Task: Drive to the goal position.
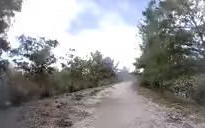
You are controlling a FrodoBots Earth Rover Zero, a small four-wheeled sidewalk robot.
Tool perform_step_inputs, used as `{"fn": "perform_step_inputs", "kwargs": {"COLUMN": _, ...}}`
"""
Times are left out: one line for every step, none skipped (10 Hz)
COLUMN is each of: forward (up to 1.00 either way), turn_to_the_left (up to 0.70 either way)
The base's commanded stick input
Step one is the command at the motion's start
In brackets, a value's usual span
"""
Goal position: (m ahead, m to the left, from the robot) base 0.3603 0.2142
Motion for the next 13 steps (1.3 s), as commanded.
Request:
{"fn": "perform_step_inputs", "kwargs": {"forward": 0.45, "turn_to_the_left": 0.00}}
{"fn": "perform_step_inputs", "kwargs": {"forward": 0.45, "turn_to_the_left": 0.00}}
{"fn": "perform_step_inputs", "kwargs": {"forward": 0.45, "turn_to_the_left": 0.00}}
{"fn": "perform_step_inputs", "kwargs": {"forward": 0.45, "turn_to_the_left": 0.00}}
{"fn": "perform_step_inputs", "kwargs": {"forward": 0.45, "turn_to_the_left": 0.00}}
{"fn": "perform_step_inputs", "kwargs": {"forward": 0.45, "turn_to_the_left": 0.00}}
{"fn": "perform_step_inputs", "kwargs": {"forward": 0.45, "turn_to_the_left": 0.00}}
{"fn": "perform_step_inputs", "kwargs": {"forward": 0.45, "turn_to_the_left": 0.00}}
{"fn": "perform_step_inputs", "kwargs": {"forward": 0.45, "turn_to_the_left": 0.00}}
{"fn": "perform_step_inputs", "kwargs": {"forward": 0.45, "turn_to_the_left": 0.00}}
{"fn": "perform_step_inputs", "kwargs": {"forward": 0.45, "turn_to_the_left": 0.00}}
{"fn": "perform_step_inputs", "kwargs": {"forward": 0.45, "turn_to_the_left": 0.00}}
{"fn": "perform_step_inputs", "kwargs": {"forward": 0.45, "turn_to_the_left": 0.00}}
